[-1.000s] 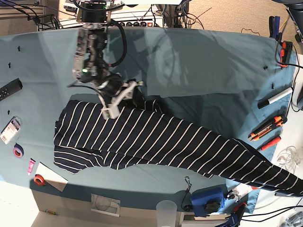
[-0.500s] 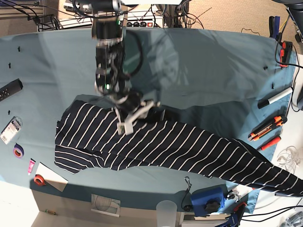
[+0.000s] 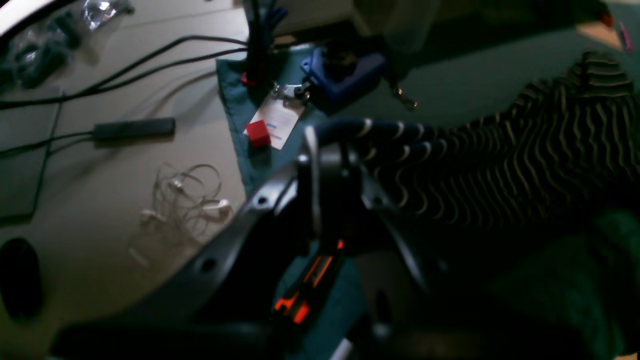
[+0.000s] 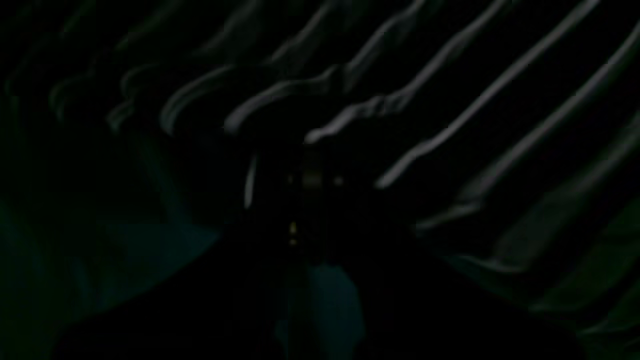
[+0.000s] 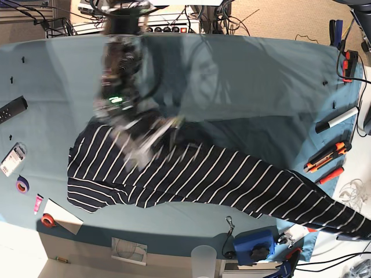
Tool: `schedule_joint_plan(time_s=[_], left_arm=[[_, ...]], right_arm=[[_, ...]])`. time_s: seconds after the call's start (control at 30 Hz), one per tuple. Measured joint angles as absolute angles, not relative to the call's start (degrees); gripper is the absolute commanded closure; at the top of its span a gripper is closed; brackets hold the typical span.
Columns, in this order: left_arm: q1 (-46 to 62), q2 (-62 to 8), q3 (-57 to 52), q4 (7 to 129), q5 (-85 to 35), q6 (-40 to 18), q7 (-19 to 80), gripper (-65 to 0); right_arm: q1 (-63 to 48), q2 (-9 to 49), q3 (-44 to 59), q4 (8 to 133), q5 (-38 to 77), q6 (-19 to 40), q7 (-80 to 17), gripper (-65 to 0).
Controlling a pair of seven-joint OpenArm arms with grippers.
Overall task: Layout the t-shirt on the table in an organized manner, then fold the t-shirt properly
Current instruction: 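Pull the collar fold with the right gripper away from the left gripper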
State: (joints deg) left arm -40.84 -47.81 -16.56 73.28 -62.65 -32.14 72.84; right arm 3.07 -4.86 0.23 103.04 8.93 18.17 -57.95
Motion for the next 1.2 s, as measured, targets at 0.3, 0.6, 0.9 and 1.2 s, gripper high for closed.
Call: schedule_joint_plan(time_s=[0.3, 0.6, 0.9, 1.2], left_arm=[[-35.4, -47.8, -16.5, 73.3, -64.9, -32.1, 75.0, 0.0], [-27.2, -47.6, -16.5, 73.3, -70.7, -32.1, 76.7, 0.0], [-18.1, -46.8, -16.5, 73.5, -75.3, -32.1, 79.4, 0.0], [-7.8, -44.1, -16.6, 73.6, -78.6, -32.8, 80.3, 0.0]], right_arm=[[2.9, 2.5, 5.7, 106.2, 8.0, 16.4, -52.9, 0.0], [3.0, 8.7, 23.1, 106.2, 18.8, 21.3, -54.0, 0.0], [3.2, 18.9, 26.7, 106.2, 18.5, 21.0, -56.0, 0.0], [1.7, 19.2, 26.6, 106.2, 18.7, 21.9, -58.7, 0.0]])
